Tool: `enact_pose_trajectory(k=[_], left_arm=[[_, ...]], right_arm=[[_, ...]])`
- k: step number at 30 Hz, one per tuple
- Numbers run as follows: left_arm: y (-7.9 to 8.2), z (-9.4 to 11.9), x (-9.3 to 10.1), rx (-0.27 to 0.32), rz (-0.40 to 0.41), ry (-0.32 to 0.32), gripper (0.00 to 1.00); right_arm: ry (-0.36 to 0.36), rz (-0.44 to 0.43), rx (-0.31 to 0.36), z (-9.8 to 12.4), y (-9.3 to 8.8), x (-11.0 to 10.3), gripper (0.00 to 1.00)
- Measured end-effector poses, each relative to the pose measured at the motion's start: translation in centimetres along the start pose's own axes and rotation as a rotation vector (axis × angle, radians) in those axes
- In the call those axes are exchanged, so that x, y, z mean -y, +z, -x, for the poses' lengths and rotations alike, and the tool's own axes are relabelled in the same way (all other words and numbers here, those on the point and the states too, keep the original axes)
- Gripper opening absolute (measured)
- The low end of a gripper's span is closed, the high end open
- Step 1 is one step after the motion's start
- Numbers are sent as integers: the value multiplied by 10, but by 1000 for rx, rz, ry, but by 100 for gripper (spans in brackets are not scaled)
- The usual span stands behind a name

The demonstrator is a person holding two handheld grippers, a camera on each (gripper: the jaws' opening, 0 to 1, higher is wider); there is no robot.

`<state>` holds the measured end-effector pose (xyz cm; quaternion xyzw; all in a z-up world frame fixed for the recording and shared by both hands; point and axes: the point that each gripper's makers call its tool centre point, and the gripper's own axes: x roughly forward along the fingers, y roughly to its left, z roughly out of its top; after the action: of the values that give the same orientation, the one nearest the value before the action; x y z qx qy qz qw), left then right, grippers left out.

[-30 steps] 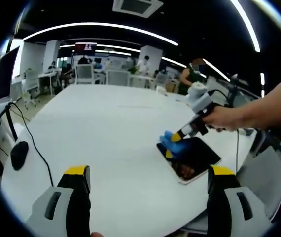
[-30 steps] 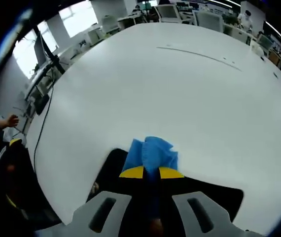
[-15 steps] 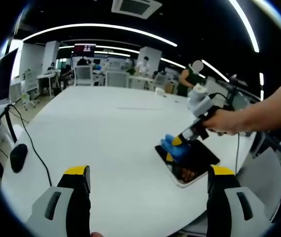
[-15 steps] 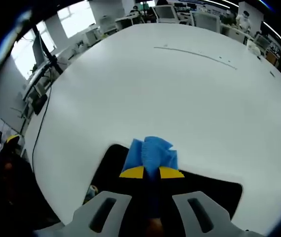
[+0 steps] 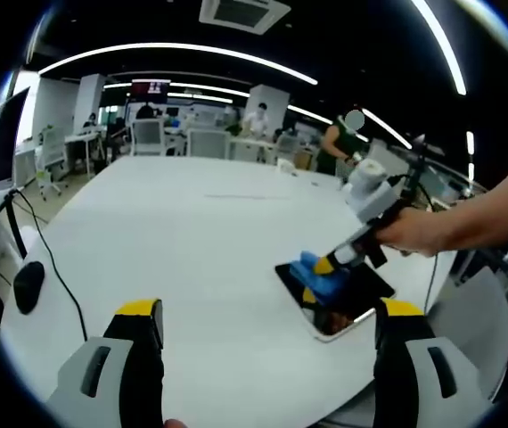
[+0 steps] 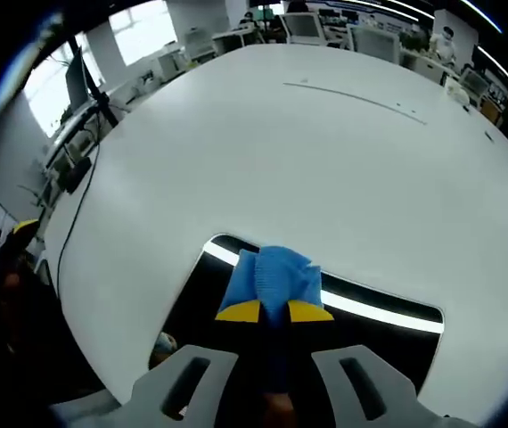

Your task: Wipe the mirror surface with the cleaning cloth until all visible marks leave the cleaned area.

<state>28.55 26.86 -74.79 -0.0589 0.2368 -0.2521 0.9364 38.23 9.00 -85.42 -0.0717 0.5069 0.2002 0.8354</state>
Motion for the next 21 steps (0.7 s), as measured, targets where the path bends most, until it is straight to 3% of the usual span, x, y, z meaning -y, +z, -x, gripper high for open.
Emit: enact_pose_trajectory(k=[13,21], left_arm=[[0,-2,7,-30,-43,-40,100],[0,-4,0,-17,-44,-19,100]], right_arm=[[-14,2,20,8,-15,-7,3],[-6,-7,24,11,-21,-11,4]])
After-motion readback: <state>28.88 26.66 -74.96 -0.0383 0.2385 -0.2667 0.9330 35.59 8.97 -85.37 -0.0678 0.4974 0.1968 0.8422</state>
